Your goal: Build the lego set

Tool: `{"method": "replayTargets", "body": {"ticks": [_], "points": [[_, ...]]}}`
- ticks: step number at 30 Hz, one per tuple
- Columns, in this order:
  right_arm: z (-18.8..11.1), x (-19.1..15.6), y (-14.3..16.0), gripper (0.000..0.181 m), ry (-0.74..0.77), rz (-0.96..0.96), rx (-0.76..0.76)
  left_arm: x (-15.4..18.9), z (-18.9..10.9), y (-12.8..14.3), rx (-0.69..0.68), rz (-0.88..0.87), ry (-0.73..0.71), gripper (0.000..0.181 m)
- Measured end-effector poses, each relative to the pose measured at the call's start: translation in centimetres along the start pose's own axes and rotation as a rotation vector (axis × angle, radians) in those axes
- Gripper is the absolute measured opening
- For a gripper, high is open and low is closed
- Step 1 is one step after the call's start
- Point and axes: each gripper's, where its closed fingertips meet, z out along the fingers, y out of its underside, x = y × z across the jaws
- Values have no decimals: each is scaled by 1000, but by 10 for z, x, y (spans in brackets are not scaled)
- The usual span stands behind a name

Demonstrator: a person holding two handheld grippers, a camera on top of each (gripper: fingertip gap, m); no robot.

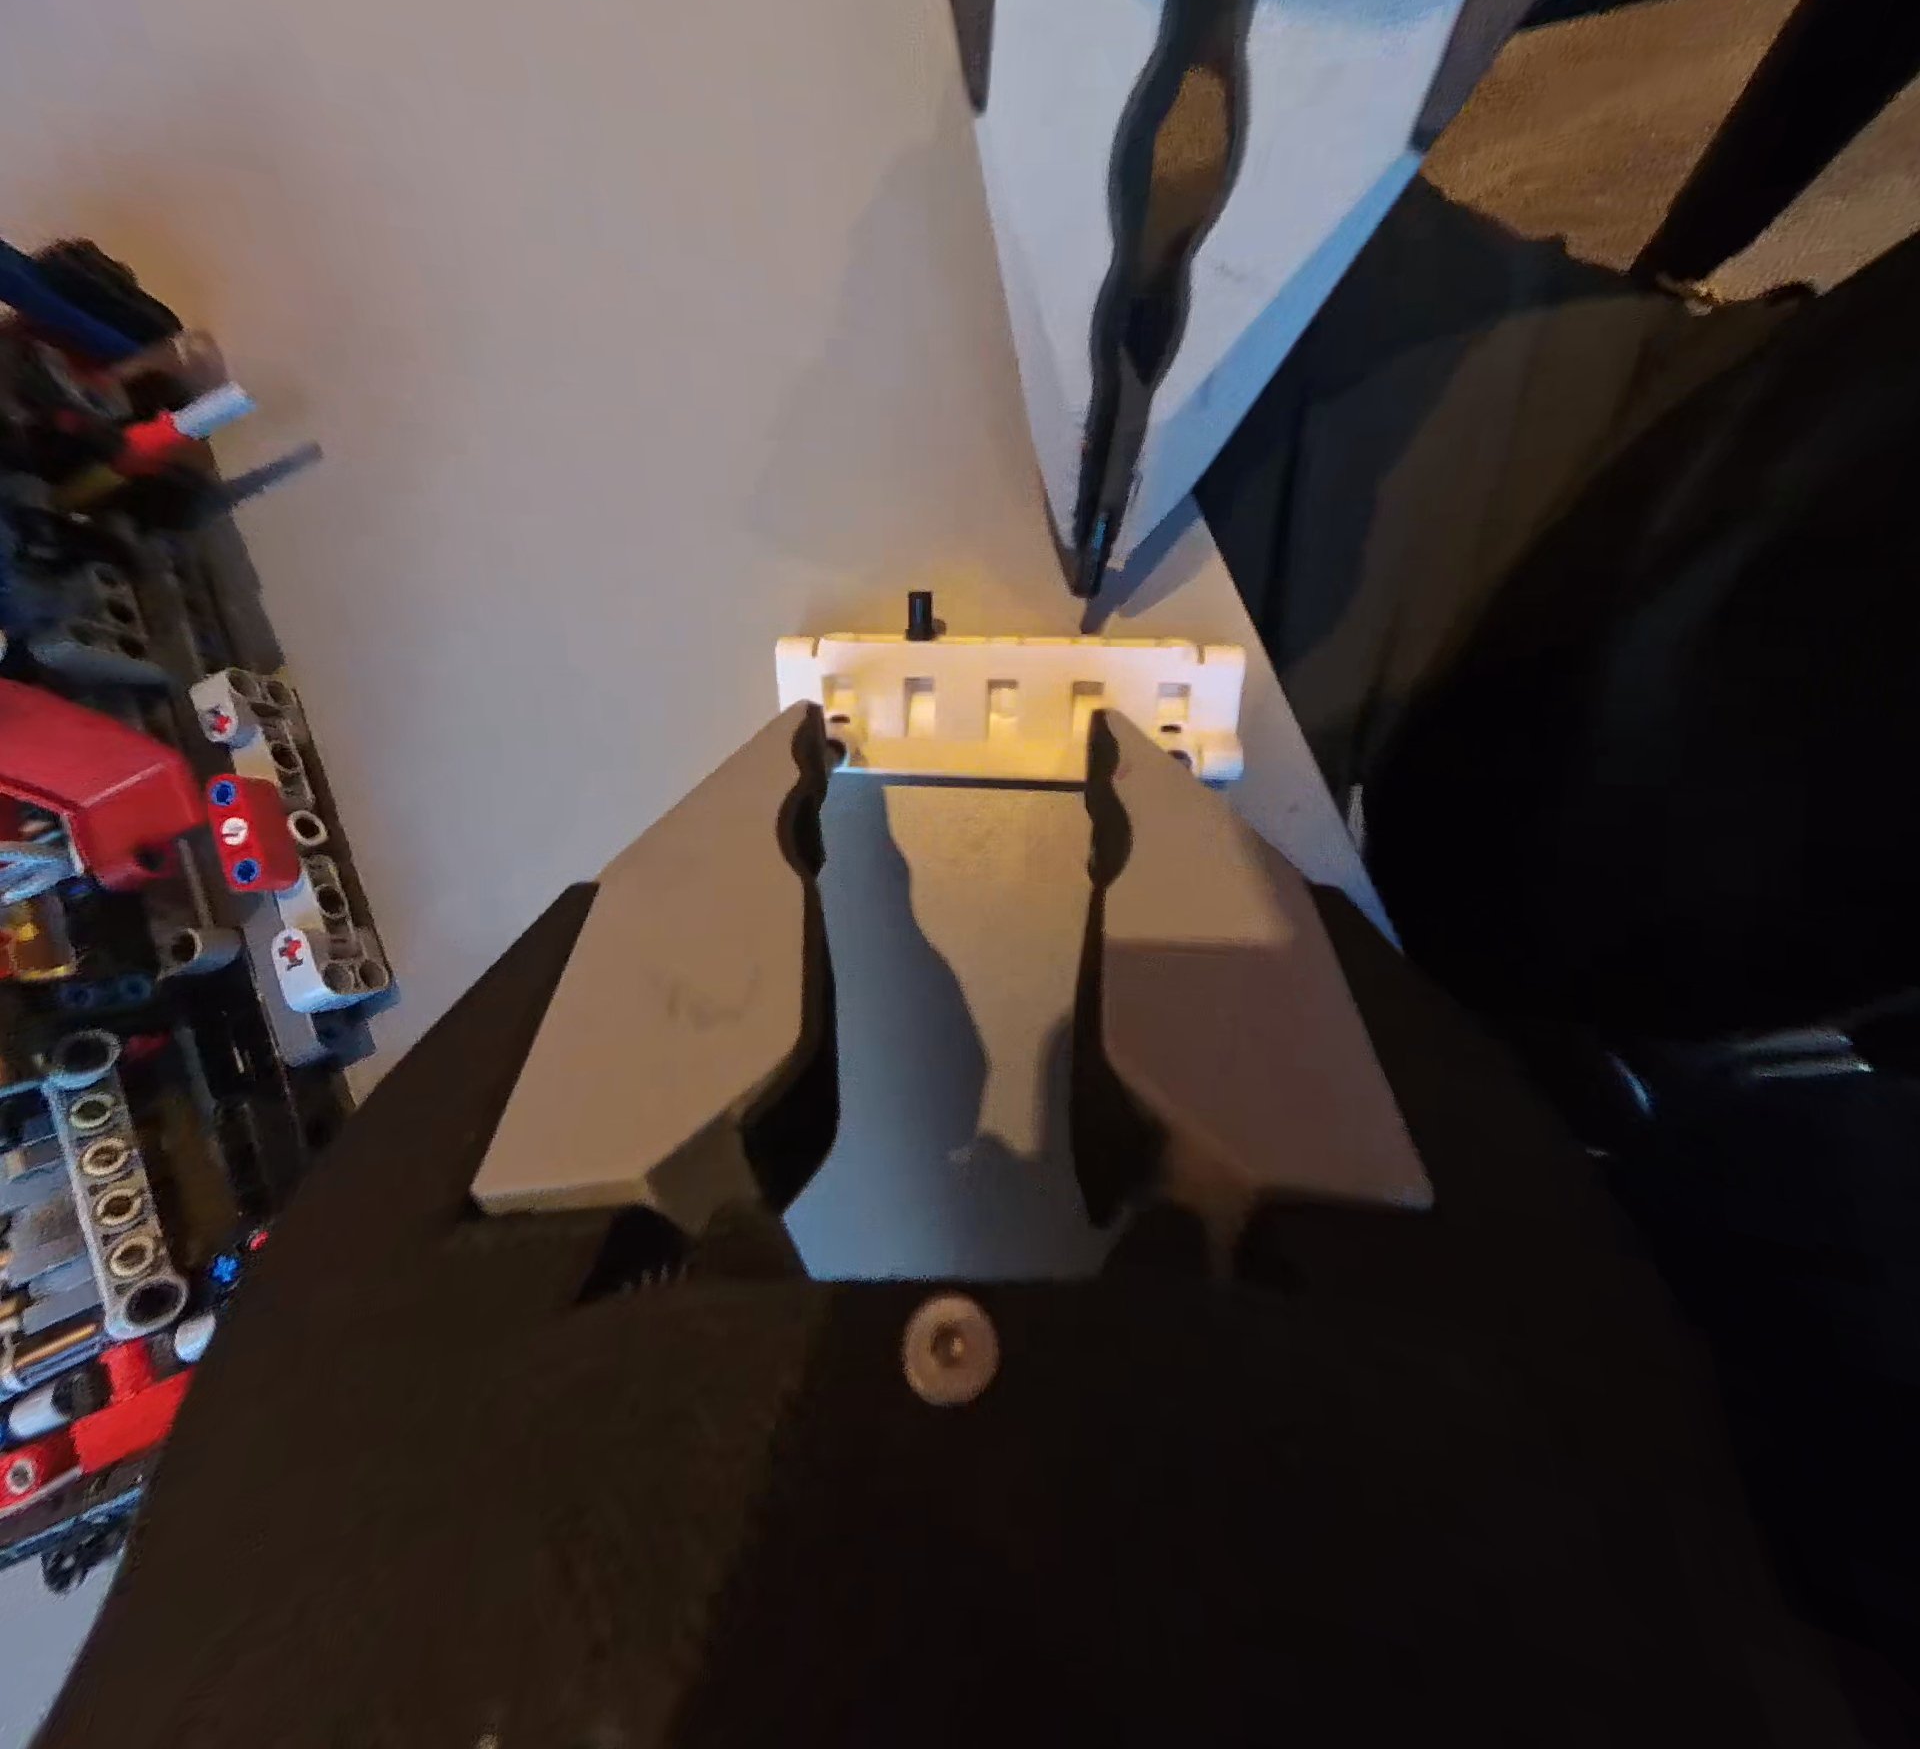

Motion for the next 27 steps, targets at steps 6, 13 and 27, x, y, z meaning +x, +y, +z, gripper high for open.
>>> {"method": "replayTargets", "body": {"ticks": [6,13,27], "points": [[3,0,1,2,-14,-31,-15,-1,5,-3,-24,34,19,43],[7,-1,2,2,-38,-47,-24,3,7,-5,-19,51,42,34],[7,0,3,2,-32,-52,-37,4,7,-4,-13,67,41,22]]}}
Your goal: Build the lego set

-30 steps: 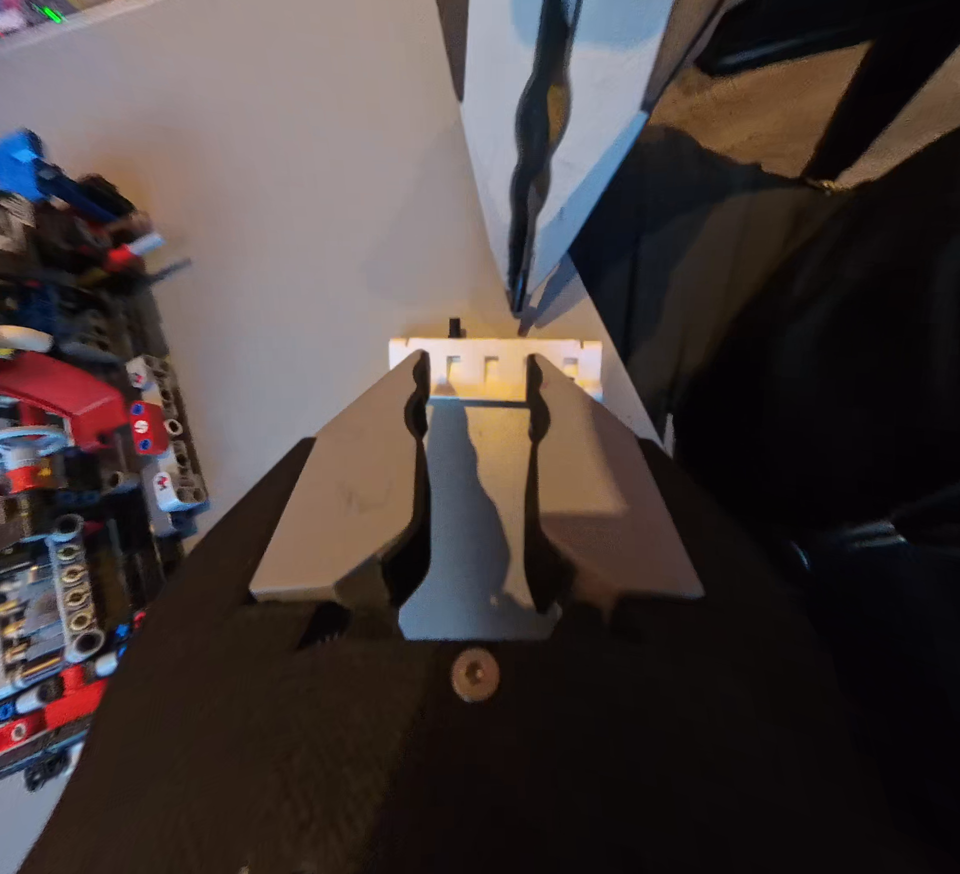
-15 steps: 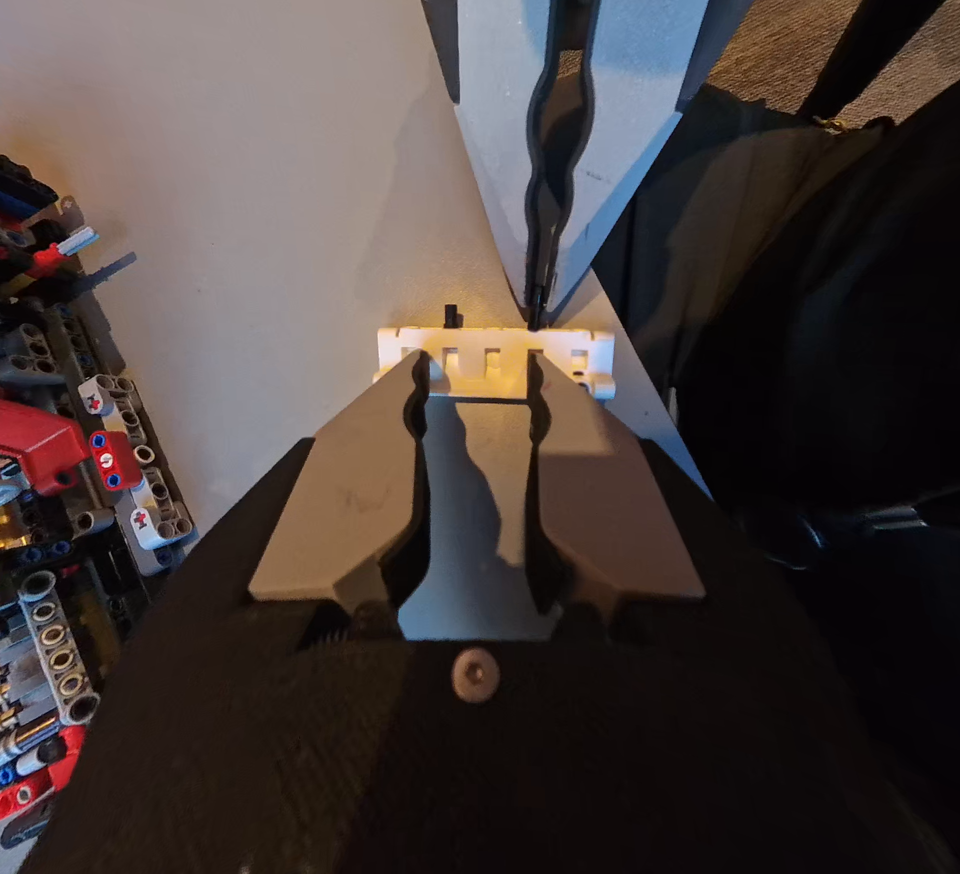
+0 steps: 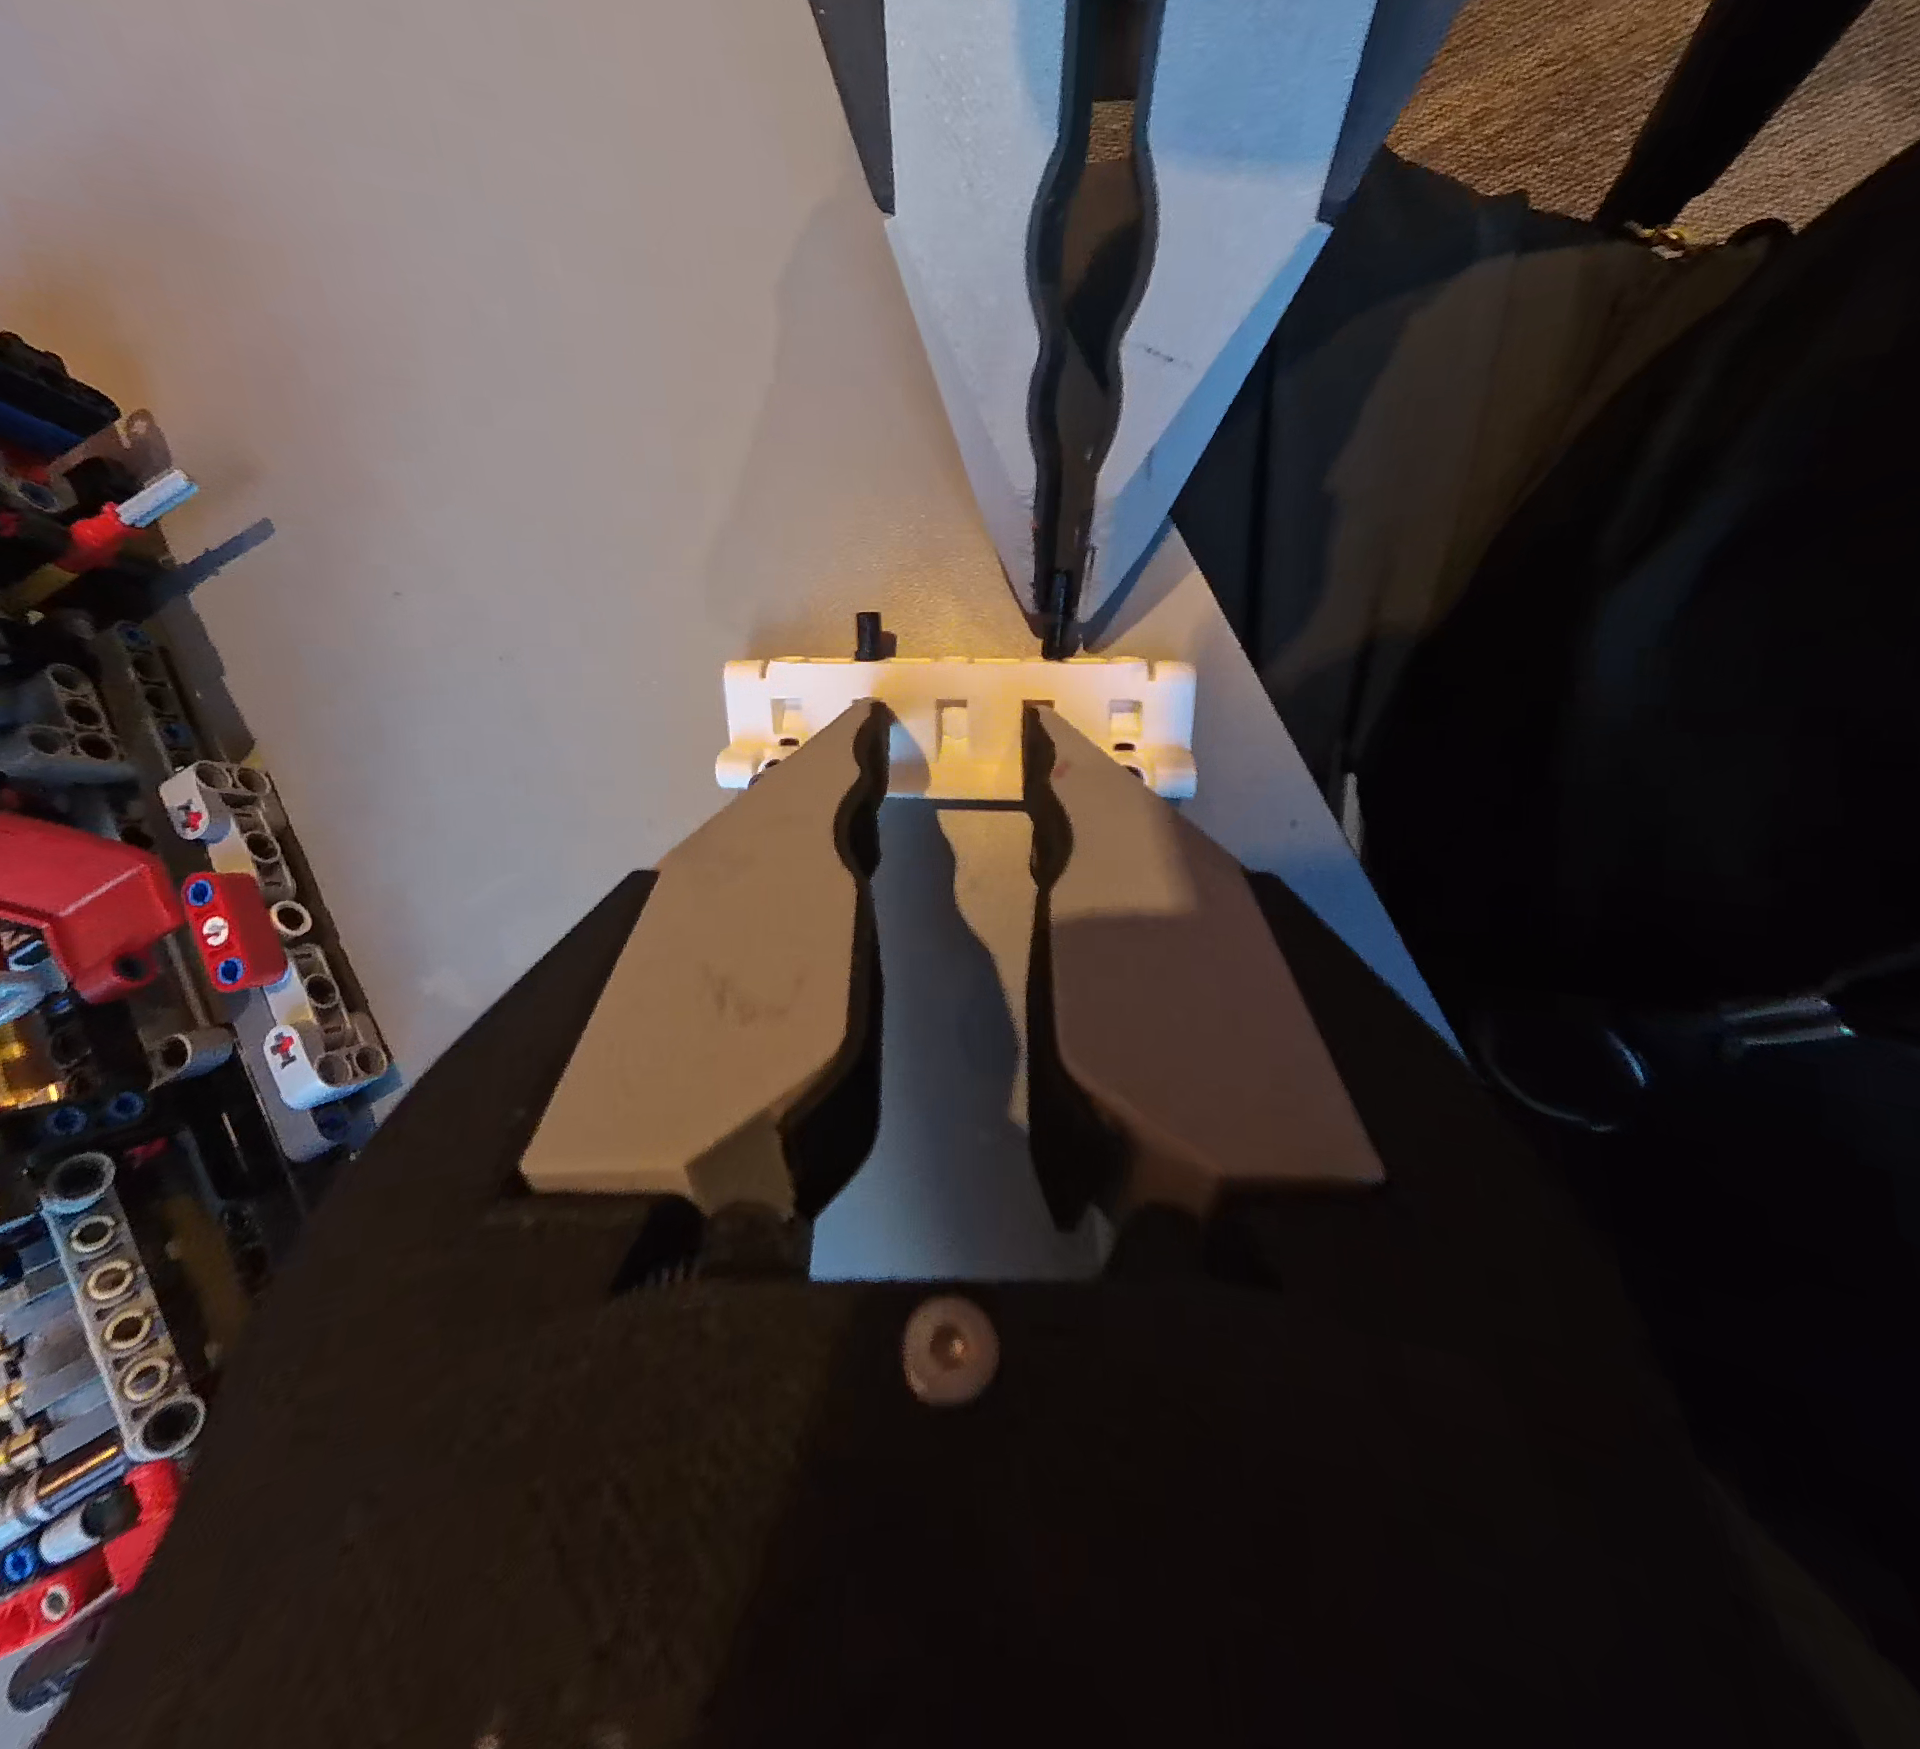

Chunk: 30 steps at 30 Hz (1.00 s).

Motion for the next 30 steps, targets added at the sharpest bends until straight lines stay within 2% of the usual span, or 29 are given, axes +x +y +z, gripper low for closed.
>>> {"method": "replayTargets", "body": {"ticks": [9,17,30], "points": [[0,0,0,2,22,-51,-21,1,1,0,22,1,30,23],[0,1,-4,2,135,-176,-20,2,1,0,40,14,56,23],[4,0,0,2,184,-278,-75,4,0,0,71,38,84,23]]}}
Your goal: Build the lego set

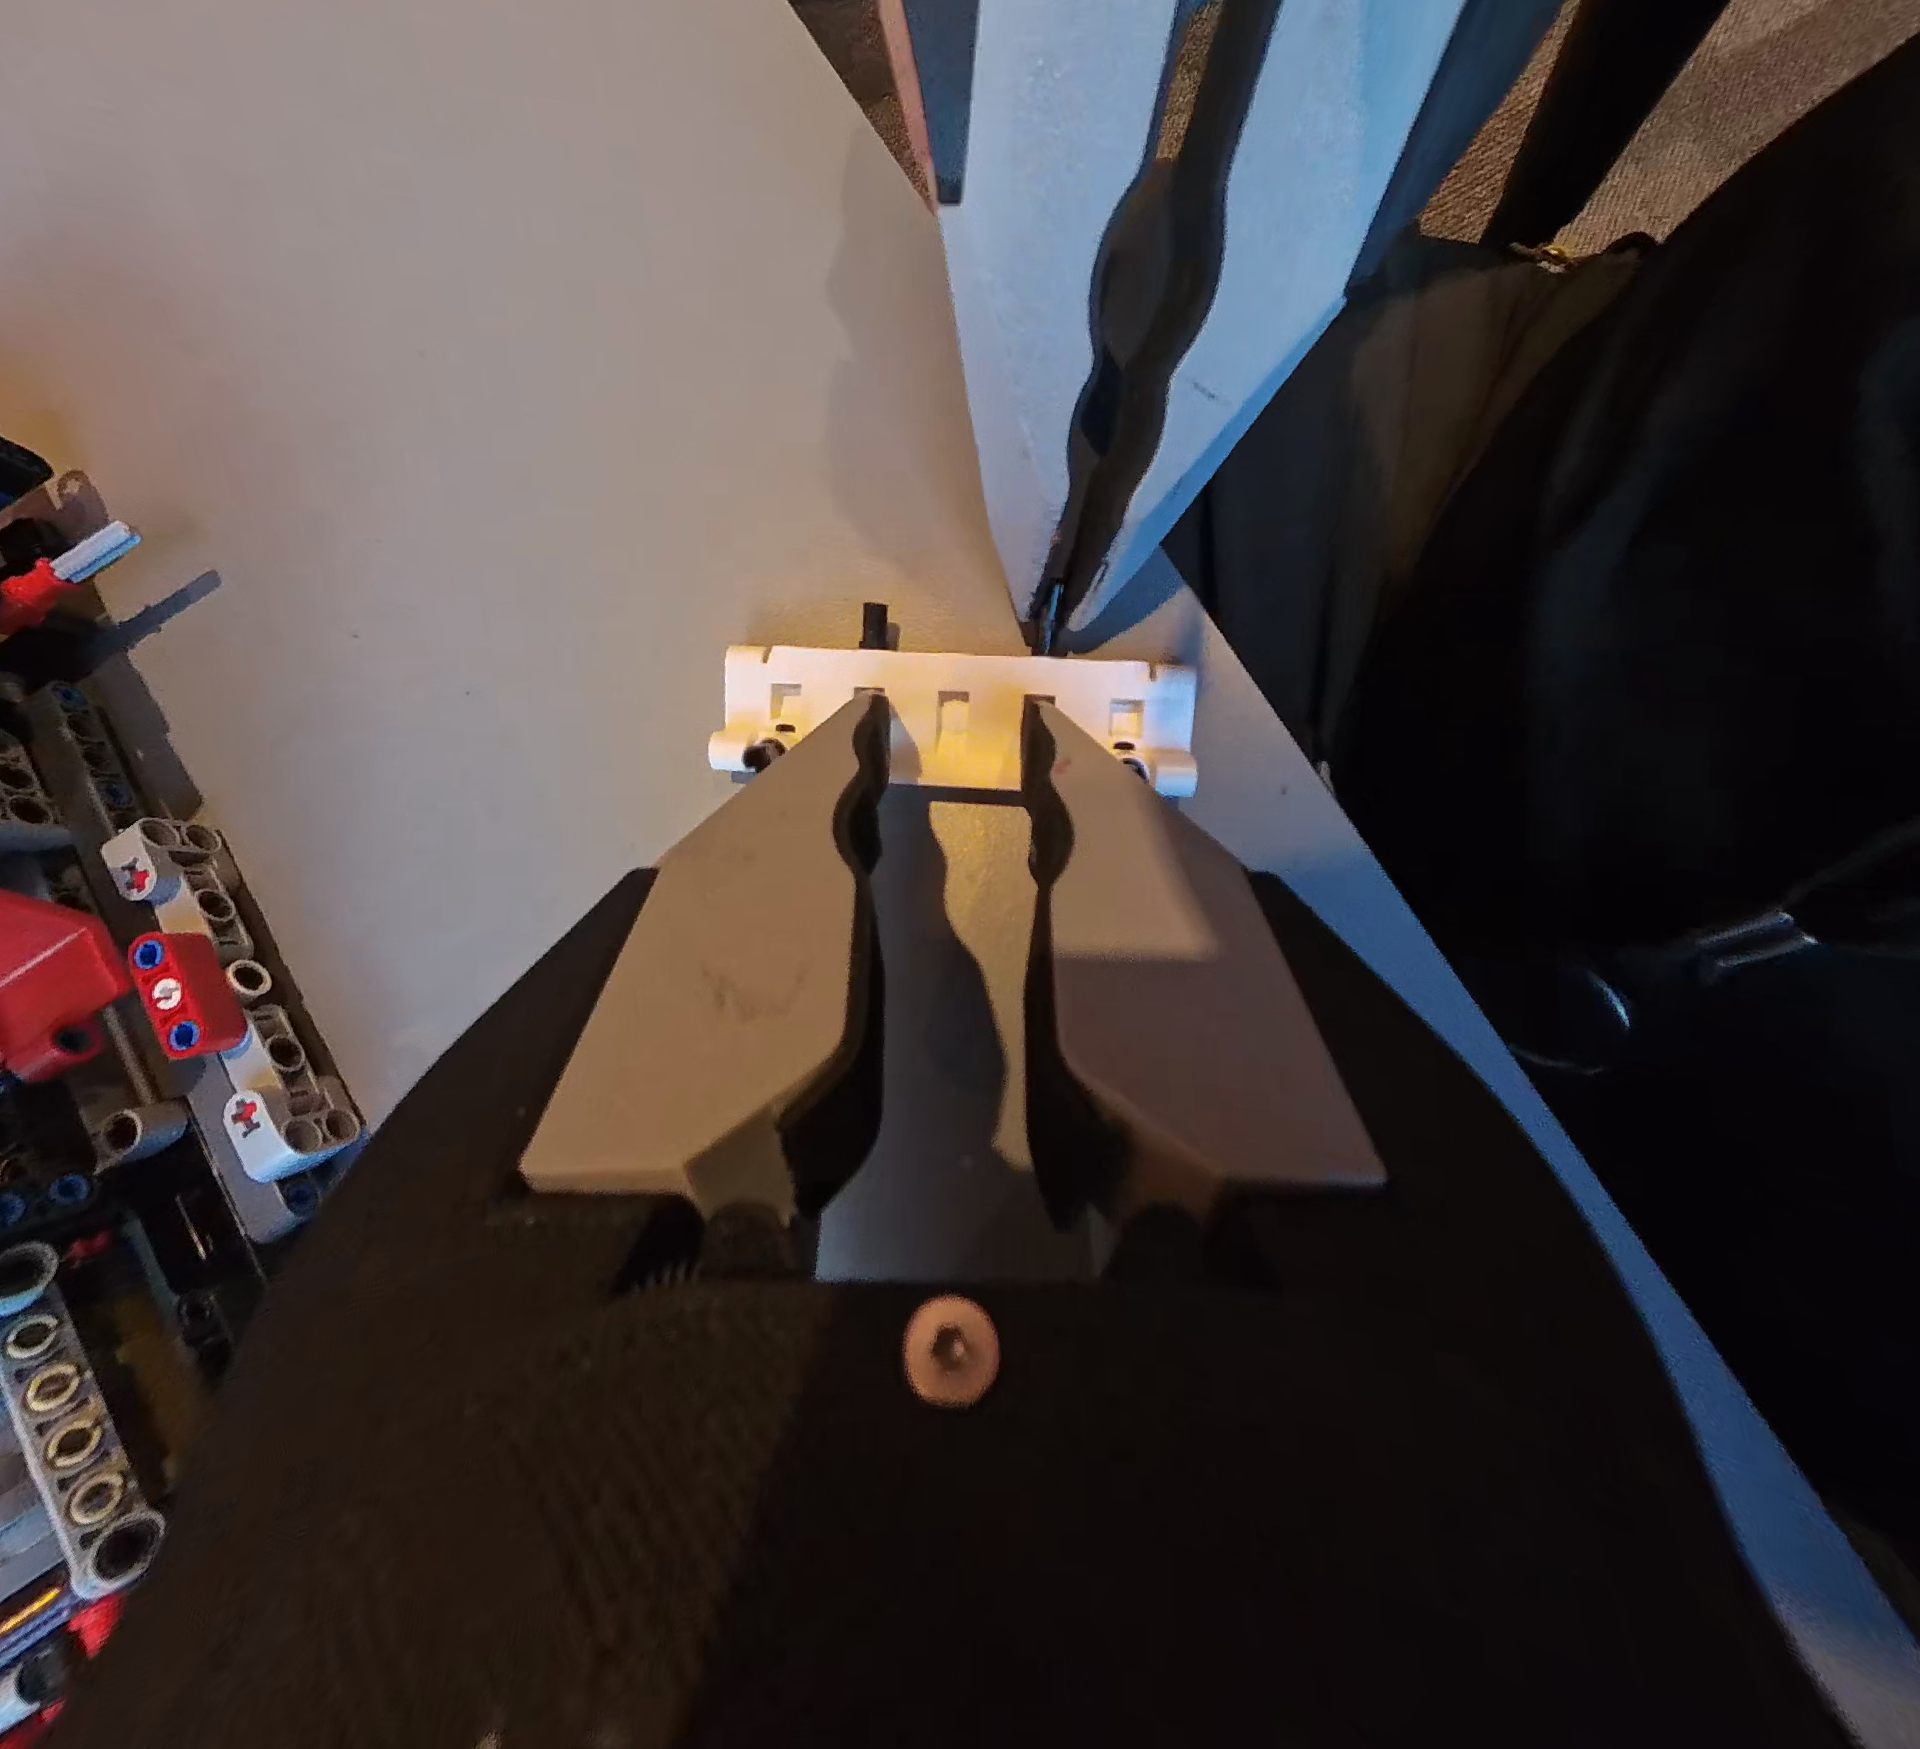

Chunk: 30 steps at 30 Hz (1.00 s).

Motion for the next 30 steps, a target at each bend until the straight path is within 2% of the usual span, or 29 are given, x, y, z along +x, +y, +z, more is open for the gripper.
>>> {"method": "replayTargets", "body": {"ticks": [4,8,12,14,18,19,22,24,30], "points": [[4,-1,4,1,62,15,-6,1,-1,2,22,3,-11,23],[5,-2,2,2,4,210,38,1,-2,2,49,-7,-26,23],[3,-2,3,1,-1,130,-33,1,-3,2,25,11,-43,23],[2,-3,2,1,-85,163,-85,2,-2,2,12,17,-36,23],[-1,-4,1,2,-323,419,-151,2,-2,1,9,31,-48,23],[-2,-3,0,1,-353,461,-160,3,-2,0,11,45,-54,3],[-1,-7,-10,1,-442,531,-189,2,3,-2,3,116,-143,0],[1,-9,-7,2,-426,482,-246,-1,3,-2,-9,99,-151,0],[-3,4,-2,2,-335,501,-165,-1,1,0,4,30,-124,0]]}}
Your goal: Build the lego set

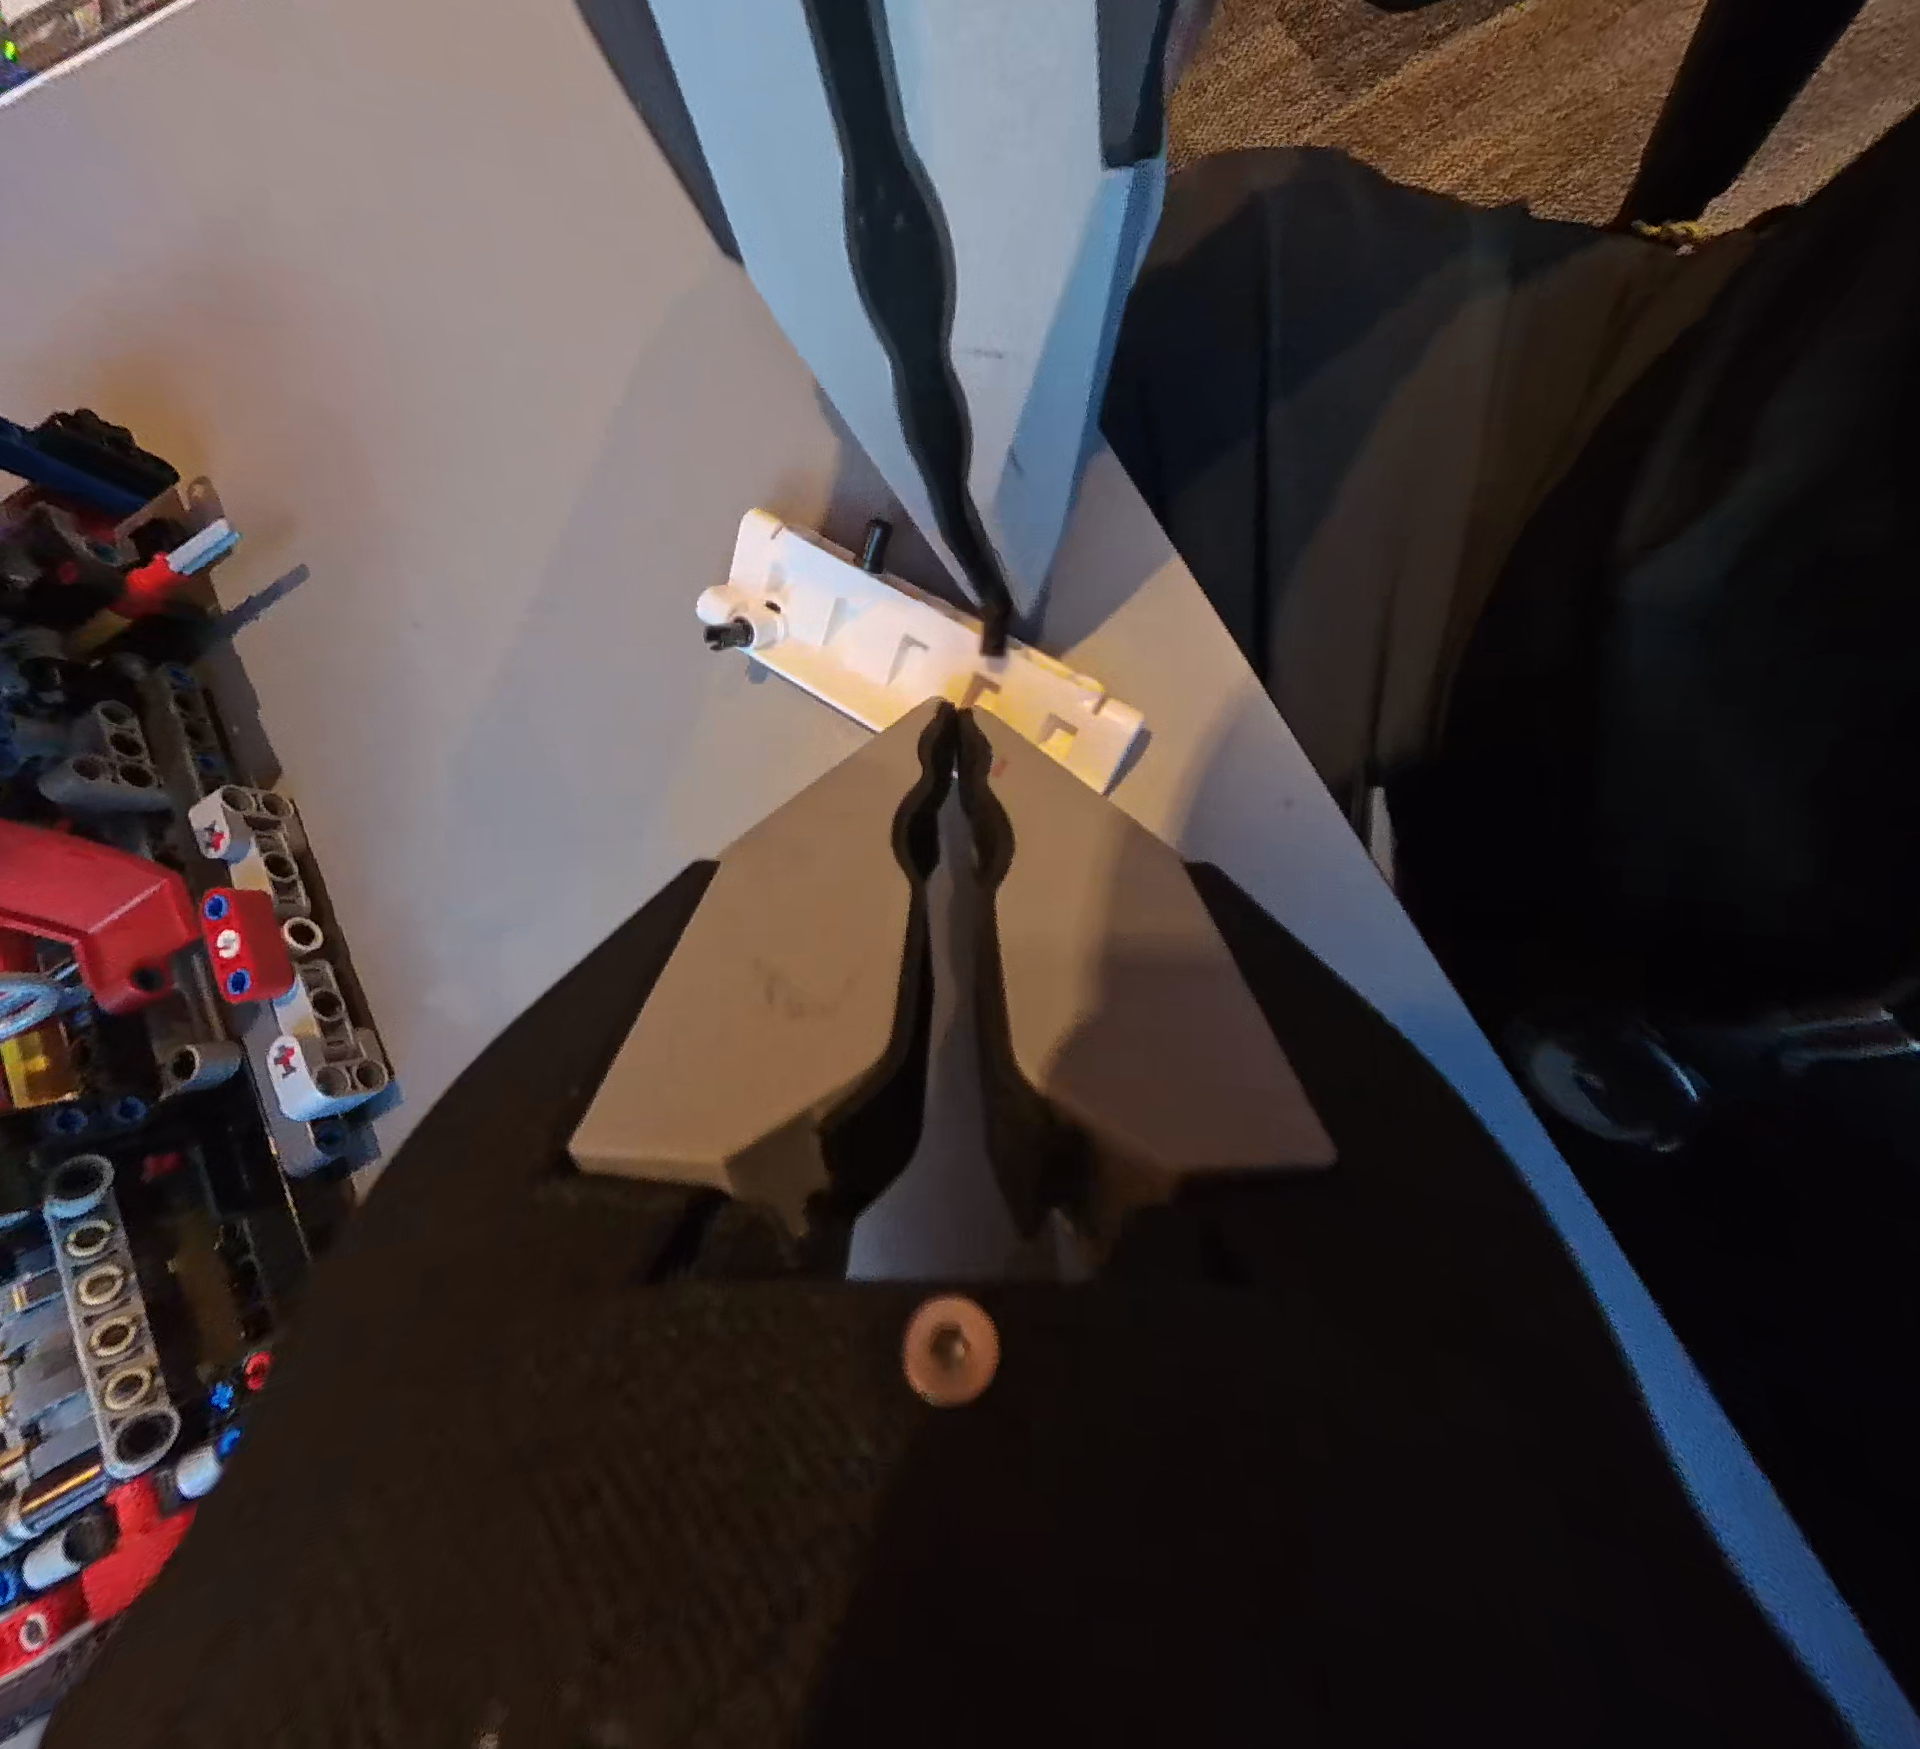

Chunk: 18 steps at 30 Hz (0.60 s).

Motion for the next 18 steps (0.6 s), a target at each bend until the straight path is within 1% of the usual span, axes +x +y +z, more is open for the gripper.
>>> {"method": "replayTargets", "body": {"ticks": [4,8,11,12,13,15,17,18], "points": [[-3,5,5,2,50,7,35,3,-1,-3,-17,-94,37,0],[-5,7,9,2,92,-25,41,-3,-12,-15,9,-85,51,0],[-7,14,14,2,133,-43,35,-3,-12,-16,-28,-58,120,0],[-9,16,16,2,143,-47,36,-5,-11,-15,-54,-51,121,7],[-10,19,16,2,154,-50,40,-5,-9,-11,-92,-47,118,23],[-11,24,14,1,167,-65,45,-1,-4,-2,-149,-70,126,15],[-9,28,10,2,174,-86,50,11,-3,-7,-115,-129,172,15],[-8,31,8,2,181,-93,53,12,-2,-8,-107,-150,167,18]]}}
